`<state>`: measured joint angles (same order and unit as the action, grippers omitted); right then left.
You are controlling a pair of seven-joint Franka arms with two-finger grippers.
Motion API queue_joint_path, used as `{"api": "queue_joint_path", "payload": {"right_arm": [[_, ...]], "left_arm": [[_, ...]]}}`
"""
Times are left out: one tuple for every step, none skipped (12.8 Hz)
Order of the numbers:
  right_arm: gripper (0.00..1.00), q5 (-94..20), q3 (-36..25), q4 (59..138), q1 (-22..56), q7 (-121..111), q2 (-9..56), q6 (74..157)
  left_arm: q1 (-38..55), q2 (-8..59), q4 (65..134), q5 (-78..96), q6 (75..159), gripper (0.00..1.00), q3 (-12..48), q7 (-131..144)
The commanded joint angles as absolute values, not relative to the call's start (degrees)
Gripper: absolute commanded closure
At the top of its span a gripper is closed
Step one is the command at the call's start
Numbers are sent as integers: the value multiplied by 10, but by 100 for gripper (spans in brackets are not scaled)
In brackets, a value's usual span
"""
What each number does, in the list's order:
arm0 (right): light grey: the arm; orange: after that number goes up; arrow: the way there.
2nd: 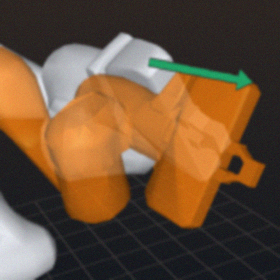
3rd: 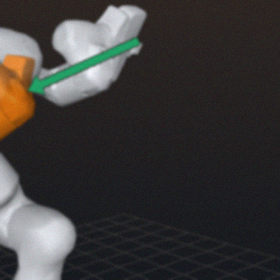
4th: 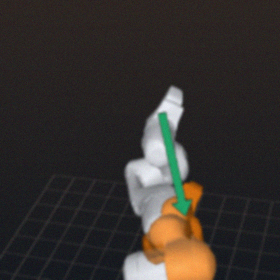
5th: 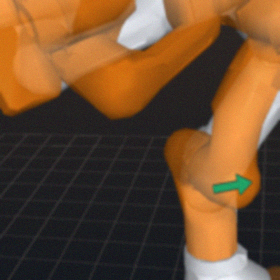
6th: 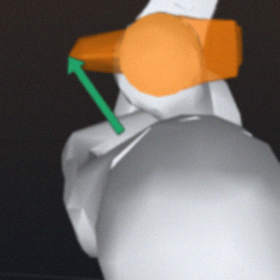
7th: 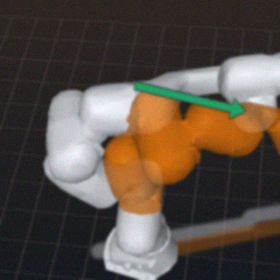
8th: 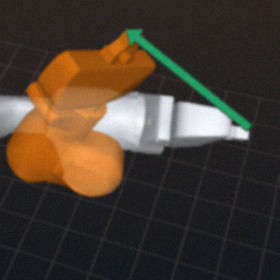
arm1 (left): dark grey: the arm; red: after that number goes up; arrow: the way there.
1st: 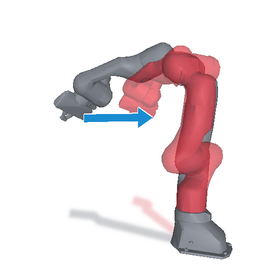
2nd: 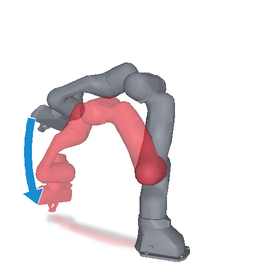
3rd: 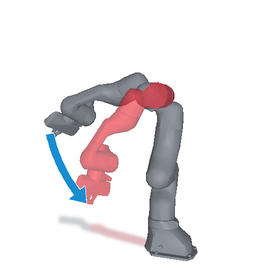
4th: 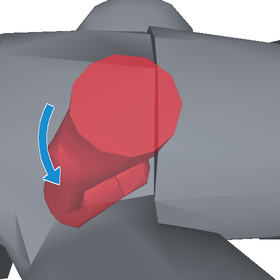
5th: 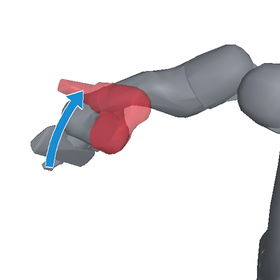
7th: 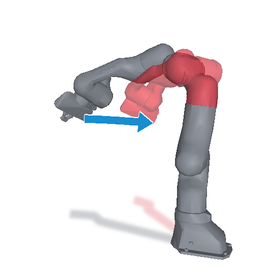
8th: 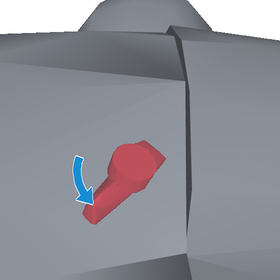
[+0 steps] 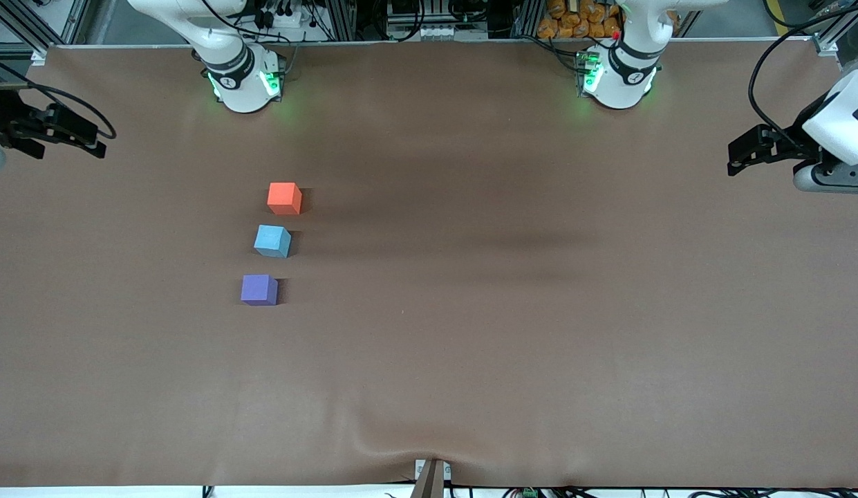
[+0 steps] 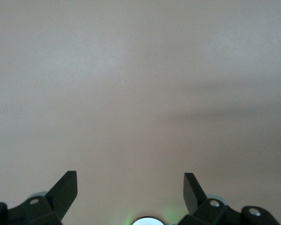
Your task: Place blue block between orange and purple blocks
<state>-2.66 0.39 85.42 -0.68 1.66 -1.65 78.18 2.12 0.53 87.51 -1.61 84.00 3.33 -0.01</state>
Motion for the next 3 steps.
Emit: {"api": "queue_joint_path", "payload": {"right_arm": [[0,-39,5,838,-10,22,-11,769],[0,-39,5,838,-9,22,-11,769],[0,-39,5,838,-9,22,-11,769]], "left_arm": [[19,9,866,-20,831,0,35,-10],[19,9,867,-21,831,0,35,-10],[19,9,867,-21,831,0,35,-11]]}}
